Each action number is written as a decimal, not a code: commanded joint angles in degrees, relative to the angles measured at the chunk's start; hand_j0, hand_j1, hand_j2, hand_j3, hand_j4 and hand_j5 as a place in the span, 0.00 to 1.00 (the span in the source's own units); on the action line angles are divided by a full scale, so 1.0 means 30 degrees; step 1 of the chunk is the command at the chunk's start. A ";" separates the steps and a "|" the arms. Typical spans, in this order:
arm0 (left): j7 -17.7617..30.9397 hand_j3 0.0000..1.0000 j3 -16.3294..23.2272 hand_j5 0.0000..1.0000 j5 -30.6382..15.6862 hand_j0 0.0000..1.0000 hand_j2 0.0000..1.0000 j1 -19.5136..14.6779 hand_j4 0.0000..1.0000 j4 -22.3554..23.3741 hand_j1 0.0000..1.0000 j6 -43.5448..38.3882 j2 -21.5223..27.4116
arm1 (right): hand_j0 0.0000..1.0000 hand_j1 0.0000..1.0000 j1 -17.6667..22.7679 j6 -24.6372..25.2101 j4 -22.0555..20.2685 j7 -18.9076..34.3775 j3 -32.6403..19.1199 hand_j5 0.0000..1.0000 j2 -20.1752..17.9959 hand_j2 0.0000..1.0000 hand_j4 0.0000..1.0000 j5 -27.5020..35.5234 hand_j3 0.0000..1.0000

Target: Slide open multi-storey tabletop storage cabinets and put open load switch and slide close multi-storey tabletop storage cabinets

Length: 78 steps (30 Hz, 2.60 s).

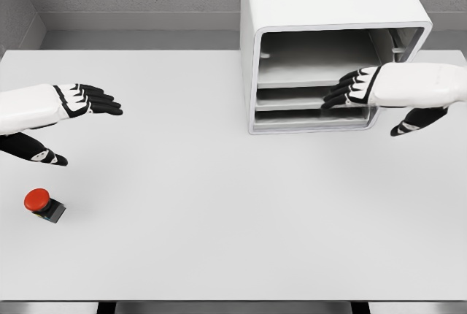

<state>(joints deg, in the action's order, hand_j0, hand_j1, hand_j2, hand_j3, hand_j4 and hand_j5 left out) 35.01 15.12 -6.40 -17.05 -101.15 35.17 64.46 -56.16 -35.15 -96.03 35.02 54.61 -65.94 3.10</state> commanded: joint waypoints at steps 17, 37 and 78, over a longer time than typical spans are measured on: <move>-0.0003 1.00 -0.1349 1.00 0.1987 1.00 1.00 0.1816 1.00 0.2048 1.00 -0.0057 0.1510 | 1.00 1.00 -0.1143 0.0051 0.0897 -0.0008 0.0929 1.00 0.2586 1.00 1.00 -0.0155 1.00; -0.0003 1.00 -0.1261 1.00 0.1958 1.00 1.00 0.5420 1.00 0.2341 1.00 -0.0057 0.2741 | 1.00 1.00 -0.1172 0.0051 0.4882 -0.0008 0.0958 1.00 0.4490 1.00 1.00 -0.0155 1.00; -0.3320 1.00 -0.1114 1.00 0.2456 1.00 1.00 0.7822 1.00 0.2663 1.00 -0.0057 0.2800 | 1.00 1.00 -0.1436 0.0350 0.7929 -0.0008 0.1281 1.00 0.6072 1.00 1.00 -0.1239 1.00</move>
<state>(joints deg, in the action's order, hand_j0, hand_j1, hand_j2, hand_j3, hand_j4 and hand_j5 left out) 25.07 11.77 1.26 6.42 -93.35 35.11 72.77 -60.47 -34.32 -71.78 35.02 58.55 -47.61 -0.91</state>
